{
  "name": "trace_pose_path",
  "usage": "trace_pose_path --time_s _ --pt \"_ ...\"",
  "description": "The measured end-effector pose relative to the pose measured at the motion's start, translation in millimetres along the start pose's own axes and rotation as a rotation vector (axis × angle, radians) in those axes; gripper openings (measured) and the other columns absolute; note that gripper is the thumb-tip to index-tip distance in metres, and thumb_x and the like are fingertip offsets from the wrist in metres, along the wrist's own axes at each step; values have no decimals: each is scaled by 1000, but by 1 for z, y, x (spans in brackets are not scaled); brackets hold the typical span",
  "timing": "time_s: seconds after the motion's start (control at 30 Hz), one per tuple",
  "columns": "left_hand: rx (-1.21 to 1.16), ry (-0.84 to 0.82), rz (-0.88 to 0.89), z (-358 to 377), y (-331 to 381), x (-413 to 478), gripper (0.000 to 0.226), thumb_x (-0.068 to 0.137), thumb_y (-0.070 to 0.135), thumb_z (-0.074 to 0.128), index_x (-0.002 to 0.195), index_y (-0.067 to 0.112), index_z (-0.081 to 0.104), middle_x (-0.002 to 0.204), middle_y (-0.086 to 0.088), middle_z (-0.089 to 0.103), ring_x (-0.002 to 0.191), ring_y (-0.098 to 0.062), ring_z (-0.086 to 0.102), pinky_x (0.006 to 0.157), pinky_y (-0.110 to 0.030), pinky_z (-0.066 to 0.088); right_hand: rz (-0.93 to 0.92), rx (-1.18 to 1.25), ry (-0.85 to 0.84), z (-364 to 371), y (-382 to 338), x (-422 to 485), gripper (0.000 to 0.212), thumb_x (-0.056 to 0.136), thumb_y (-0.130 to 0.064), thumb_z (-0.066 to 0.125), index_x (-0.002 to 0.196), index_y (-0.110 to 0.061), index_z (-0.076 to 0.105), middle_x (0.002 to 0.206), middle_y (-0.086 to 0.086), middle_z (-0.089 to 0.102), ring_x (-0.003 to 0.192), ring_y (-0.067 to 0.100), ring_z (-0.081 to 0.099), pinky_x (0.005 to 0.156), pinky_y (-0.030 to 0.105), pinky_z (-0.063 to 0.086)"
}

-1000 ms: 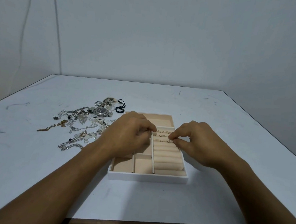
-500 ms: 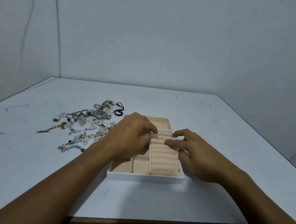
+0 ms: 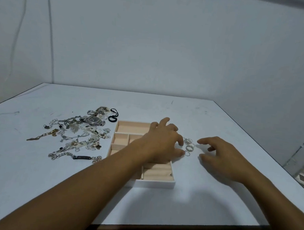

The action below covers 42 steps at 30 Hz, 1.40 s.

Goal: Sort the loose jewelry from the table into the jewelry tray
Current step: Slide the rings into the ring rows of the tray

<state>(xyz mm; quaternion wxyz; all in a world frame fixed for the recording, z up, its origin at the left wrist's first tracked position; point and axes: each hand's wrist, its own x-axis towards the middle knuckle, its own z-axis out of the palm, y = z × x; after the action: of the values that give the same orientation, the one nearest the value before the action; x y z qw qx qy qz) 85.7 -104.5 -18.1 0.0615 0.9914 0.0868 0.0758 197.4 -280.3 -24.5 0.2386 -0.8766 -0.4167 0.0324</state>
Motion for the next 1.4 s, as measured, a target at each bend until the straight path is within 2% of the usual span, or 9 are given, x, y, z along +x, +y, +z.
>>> trace_pose_path --time_s 0.2,0.37,0.47,0.6,0.77,0.9,1.07,1.27,1.4 --pt "70 -26 -42 12 25 14 37 86 52 56 111 26 67 152 -5 31 146 -30 0 112 -54 7 42 -19 11 6 1 1 32 86 -31 65 118 -25 61 112 -9 59 97 8 56 81 21 40" --pt "50 -30 -110 14 30 22 37 89 43 60 116 17 63 143 -7 41 143 -33 10 110 -55 15 22 -53 12 12 -3 8 30 88 -28 63 118 -23 61 106 -7 57 95 11 53 79 21 38" --pt "-4 -45 -132 15 31 23 34 88 40 63 111 15 64 132 -6 47 137 -32 21 105 -53 25 16 -92 37 14 -2 12 30 90 -27 61 119 -20 61 104 -5 56 93 12 52 79 22 38" --pt "-52 -7 -128 15 30 23 31 85 37 66 106 15 65 125 -5 49 130 -28 29 102 -52 29 0 -116 55 17 0 13 29 91 -26 59 119 -20 62 101 -4 54 92 12 50 78 22 37" --pt "-117 108 -68 15 31 19 12 83 35 67 84 23 67 105 3 57 117 -21 41 98 -47 30 13 -106 46 14 4 14 27 92 -22 57 118 -18 61 102 -3 55 92 14 51 78 21 35" --pt "-275 182 -120 -5 21 12 14 81 37 71 81 26 63 83 13 58 99 -14 53 88 -37 31 24 -91 39 13 7 16 26 91 -23 59 116 -18 62 101 -2 56 91 14 52 77 21 35" --pt "-377 231 -193 -29 -6 -2 17 78 37 75 78 25 63 68 15 59 80 -9 56 92 -39 42 56 -27 22 10 3 22 22 91 -27 60 111 -20 64 100 -4 60 94 15 55 78 23 38" --pt "-405 255 -241 -35 -29 -18 7 81 29 73 78 26 68 72 14 63 81 -11 59 92 -44 46 75 5 -11 9 -3 42 15 93 -18 58 101 -22 70 101 -2 65 92 15 58 73 23 39" --pt "-382 257 -266 -35 -40 -27 7 80 28 73 76 28 67 71 16 62 85 -14 61 90 -44 47 89 -22 -46 7 -6 51 8 88 -18 64 89 -24 70 91 -5 68 87 14 61 67 21 43"
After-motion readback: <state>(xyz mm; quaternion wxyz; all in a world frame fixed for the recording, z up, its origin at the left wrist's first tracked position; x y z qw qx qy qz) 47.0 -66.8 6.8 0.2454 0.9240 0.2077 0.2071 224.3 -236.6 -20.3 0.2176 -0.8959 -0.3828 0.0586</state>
